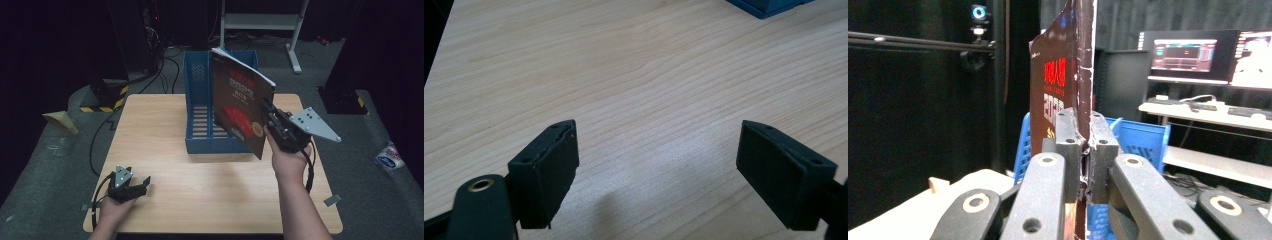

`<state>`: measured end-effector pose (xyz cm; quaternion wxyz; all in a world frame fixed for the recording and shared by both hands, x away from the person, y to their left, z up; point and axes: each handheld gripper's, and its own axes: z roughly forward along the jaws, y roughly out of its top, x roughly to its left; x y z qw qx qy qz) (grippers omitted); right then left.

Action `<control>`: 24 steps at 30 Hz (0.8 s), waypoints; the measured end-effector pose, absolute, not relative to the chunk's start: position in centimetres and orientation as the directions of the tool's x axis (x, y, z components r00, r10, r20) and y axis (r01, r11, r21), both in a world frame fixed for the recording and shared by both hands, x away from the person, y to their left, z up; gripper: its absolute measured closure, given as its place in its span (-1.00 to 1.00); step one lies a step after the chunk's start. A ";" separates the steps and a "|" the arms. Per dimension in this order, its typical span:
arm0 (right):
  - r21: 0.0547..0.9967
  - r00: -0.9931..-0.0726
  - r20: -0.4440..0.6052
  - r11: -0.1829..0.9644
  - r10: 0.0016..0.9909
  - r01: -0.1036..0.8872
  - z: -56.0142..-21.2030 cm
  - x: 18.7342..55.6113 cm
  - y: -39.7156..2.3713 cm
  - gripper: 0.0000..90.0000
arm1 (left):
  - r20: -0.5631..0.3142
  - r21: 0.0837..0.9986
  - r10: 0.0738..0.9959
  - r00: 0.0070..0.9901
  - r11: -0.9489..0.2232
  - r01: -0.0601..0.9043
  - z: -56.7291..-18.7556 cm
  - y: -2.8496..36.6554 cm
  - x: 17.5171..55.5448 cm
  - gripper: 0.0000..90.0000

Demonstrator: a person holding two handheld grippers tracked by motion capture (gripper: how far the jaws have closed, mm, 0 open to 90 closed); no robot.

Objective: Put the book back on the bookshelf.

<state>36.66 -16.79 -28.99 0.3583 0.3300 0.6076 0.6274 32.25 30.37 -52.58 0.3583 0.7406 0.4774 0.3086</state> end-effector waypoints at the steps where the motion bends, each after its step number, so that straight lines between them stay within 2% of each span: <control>1: 0.999 -0.517 -0.019 -0.006 0.856 -0.048 -29.0 36.8 -17.0 0.93 | 0.112 0.825 0.928 0.355 -0.286 0.487 -52.6 30.3 32.2 -0.61; 13: 0.998 -0.409 -0.048 0.034 0.911 -0.043 -28.7 38.4 -18.6 0.93 | 0.110 0.824 0.927 0.359 -0.287 0.489 -52.6 30.3 32.3 -0.61; 24: 0.999 -0.358 -0.029 0.019 0.933 -0.030 -29.0 40.5 -18.4 0.93 | 0.113 0.822 0.925 0.362 -0.292 0.489 -52.6 30.3 32.2 -0.61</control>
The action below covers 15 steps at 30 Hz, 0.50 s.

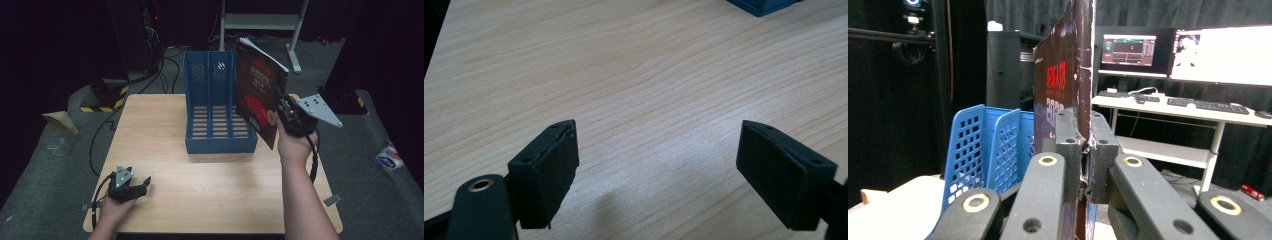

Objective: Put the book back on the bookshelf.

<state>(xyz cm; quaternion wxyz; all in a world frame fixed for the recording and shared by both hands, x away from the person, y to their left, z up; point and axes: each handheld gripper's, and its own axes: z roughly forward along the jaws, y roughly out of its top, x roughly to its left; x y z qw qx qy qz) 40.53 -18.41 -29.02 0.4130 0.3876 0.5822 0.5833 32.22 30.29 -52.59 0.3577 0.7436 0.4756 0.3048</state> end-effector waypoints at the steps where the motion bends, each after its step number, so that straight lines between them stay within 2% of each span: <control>1: 0.999 -0.354 -0.029 0.020 0.935 -0.029 -29.1 40.9 -18.3 0.93 | 0.113 0.822 0.925 0.362 -0.291 0.490 -52.6 30.3 32.2 -0.61; 7: 0.999 -0.302 -0.036 0.029 0.952 -0.026 -29.3 42.8 -17.2 0.93 | 0.115 0.822 0.925 0.363 -0.294 0.488 -52.6 30.3 32.2 -0.61; 15: 1.000 -0.282 -0.018 0.011 0.959 -0.028 -29.5 44.7 -16.3 0.93 | 0.112 0.822 0.926 0.360 -0.290 0.490 -52.6 30.3 32.2 -0.61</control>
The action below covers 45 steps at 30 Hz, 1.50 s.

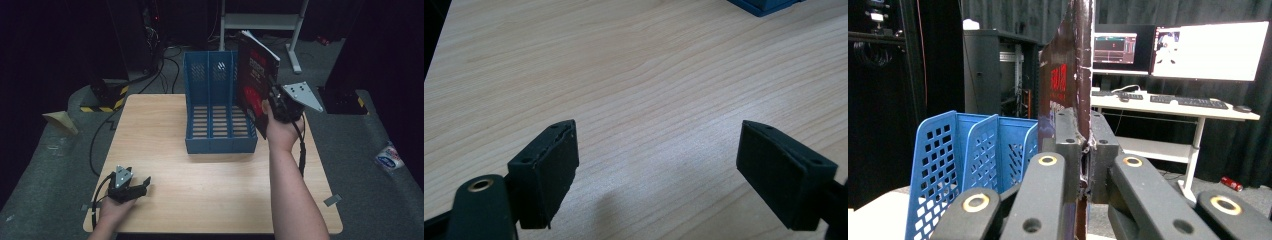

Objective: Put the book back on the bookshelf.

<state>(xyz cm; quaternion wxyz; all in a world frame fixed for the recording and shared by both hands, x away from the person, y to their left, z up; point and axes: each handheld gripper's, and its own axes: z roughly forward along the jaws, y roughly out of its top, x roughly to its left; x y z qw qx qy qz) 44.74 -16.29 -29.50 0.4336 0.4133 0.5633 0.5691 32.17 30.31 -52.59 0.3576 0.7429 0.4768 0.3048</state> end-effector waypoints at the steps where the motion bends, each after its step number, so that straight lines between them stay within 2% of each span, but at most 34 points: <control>1: 1.000 -0.282 -0.018 0.011 0.959 -0.028 -29.5 44.7 -16.3 0.93 | 0.112 0.821 0.926 0.360 -0.291 0.491 -52.6 30.3 32.2 -0.61; 24: 1.000 -0.270 -0.007 0.002 0.963 -0.018 -33.2 49.3 -12.7 0.92 | 0.127 0.818 0.914 0.385 -0.316 0.481 -52.6 30.2 32.2 -0.61; 30: 0.999 -0.274 0.024 -0.032 0.961 -0.025 -34.8 49.5 -12.5 0.92 | 0.126 0.819 0.917 0.380 -0.312 0.481 -52.6 30.2 32.1 -0.61; 45: 0.999 -0.283 0.001 -0.011 0.959 -0.035 -37.5 48.6 -12.8 0.92 | 0.132 0.825 0.922 0.364 -0.306 0.476 -52.6 30.1 32.0 -0.61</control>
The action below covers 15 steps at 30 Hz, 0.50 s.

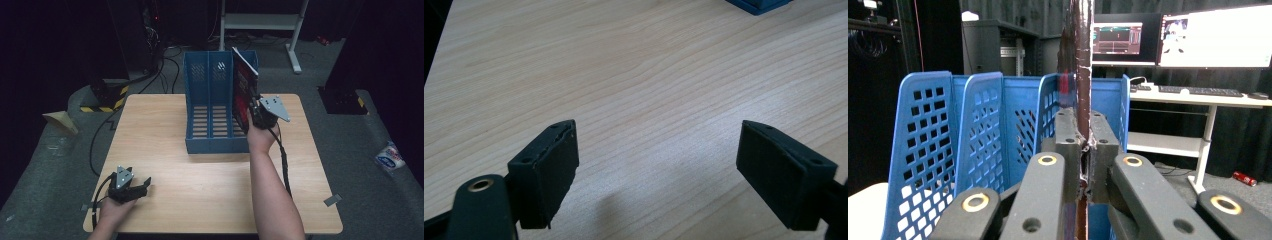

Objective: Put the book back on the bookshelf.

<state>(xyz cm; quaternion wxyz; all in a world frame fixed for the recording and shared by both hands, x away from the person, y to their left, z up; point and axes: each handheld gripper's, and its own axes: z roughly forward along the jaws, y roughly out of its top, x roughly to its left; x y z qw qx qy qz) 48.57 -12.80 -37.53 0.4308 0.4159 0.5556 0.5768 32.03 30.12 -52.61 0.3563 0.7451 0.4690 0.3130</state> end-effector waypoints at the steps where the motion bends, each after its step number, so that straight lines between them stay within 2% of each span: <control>1: 0.999 -0.283 0.000 -0.010 0.959 -0.035 -38.1 48.5 -12.8 0.92 | 0.139 0.823 0.920 0.365 -0.313 0.474 -52.6 30.2 32.0 -0.61; 9: 0.999 -0.291 -0.009 -0.002 0.957 -0.037 -39.2 47.8 -13.0 0.91 | 0.139 0.823 0.921 0.363 -0.312 0.475 -52.6 30.1 32.0 -0.61; 15: 1.000 -0.294 0.000 0.005 0.956 0.017 -39.2 47.1 -13.3 0.85 | 0.141 0.822 0.921 0.364 -0.314 0.475 -52.6 30.0 32.0 -0.61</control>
